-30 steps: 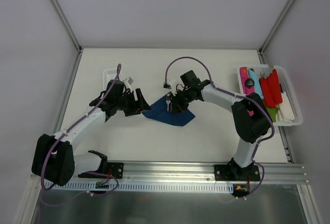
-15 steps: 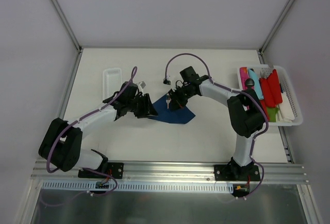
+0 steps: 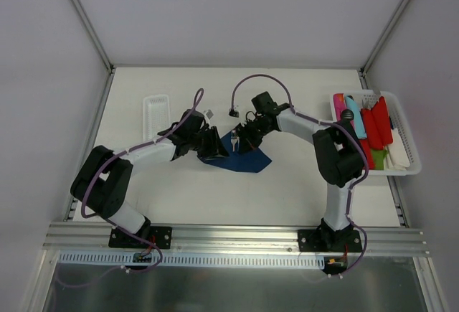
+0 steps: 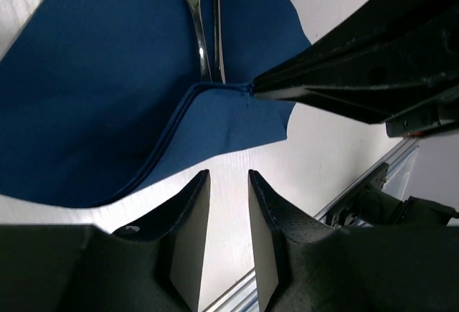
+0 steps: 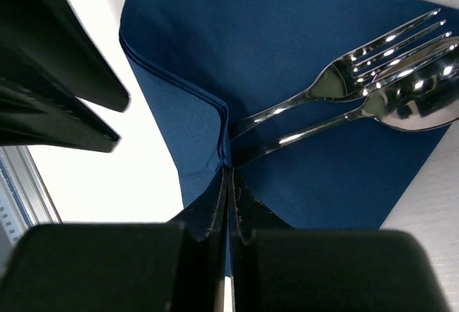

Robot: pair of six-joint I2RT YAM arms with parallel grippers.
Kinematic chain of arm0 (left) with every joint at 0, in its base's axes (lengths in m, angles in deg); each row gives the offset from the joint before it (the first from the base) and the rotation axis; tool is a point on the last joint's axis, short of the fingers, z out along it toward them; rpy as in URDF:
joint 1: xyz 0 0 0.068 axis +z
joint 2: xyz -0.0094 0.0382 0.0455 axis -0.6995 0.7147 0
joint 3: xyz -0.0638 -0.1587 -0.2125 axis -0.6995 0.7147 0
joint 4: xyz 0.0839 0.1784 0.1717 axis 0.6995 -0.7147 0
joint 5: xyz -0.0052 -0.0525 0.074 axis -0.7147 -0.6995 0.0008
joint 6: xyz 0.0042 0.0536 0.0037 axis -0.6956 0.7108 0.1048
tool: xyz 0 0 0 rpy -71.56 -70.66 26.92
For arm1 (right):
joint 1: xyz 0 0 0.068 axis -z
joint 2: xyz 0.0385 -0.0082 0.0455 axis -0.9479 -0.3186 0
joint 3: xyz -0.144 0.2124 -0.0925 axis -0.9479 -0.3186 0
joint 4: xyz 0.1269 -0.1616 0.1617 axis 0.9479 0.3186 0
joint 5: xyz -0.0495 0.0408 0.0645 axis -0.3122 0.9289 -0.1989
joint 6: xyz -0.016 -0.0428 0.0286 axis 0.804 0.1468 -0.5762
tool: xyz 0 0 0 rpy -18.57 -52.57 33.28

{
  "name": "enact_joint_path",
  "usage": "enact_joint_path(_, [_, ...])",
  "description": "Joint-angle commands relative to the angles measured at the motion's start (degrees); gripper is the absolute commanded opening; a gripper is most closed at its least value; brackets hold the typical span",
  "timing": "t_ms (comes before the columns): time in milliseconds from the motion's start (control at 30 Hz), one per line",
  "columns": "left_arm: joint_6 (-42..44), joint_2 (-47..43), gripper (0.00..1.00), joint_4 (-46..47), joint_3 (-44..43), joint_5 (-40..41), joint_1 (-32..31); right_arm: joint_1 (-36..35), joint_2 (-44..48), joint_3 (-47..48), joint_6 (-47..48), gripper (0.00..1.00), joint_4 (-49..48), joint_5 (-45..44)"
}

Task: Place the utensils on the paper napkin and roll it up

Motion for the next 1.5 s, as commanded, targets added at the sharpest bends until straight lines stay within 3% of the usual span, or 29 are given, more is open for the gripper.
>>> enact_joint_path(0, [-1.46,2.34,0.27,3.02,-2.52,0.84,-0.70,0.24,-0.39,2.73,-0.12,0.00,1.42,1.84])
enact_joint_path(467, [-3.92,5.95,0.23,5.66,-0.94,0.14,-1.41,0.41,-1.97,4.22,0.05,0.00,2.21,2.10])
enact_joint_path(900, [-6.56,11.22,0.13,4.69,-0.42,2.86,-1.41,0.50,-2.76,4.93,-0.21,0.00,2.74,2.01])
enact_joint_path(967, [-6.65,11.83,0.12,4.43,-0.50,3.30,-1.41,0.50,-2.67,4.92,-0.65,0.03,2.74,1.93])
enact_joint_path(1133, [-6.65,14.82,0.08,3.73,-1.91,3.30,-1.41,0.59,-0.49,5.54,-1.79,0.31,4.58,0.26])
enact_joint_path(1233, [-7.09,15.79,0.06,3.55,-2.09,3.04,-1.41,1.29,2.93,5.72,-2.49,0.42,6.24,-1.50])
enact_joint_path(1367, [-7.09,16.14,0.04,3.29,-2.00,2.95,-1.41,4.27,8.83,2.39,-5.65,0.45,6.08,-1.15])
enact_joint_path(1467, [-6.92,16.32,0.03,3.29,-1.91,3.21,-1.41,5.51,13.04,-3.13,-12.74,0.39,3.02,1.39])
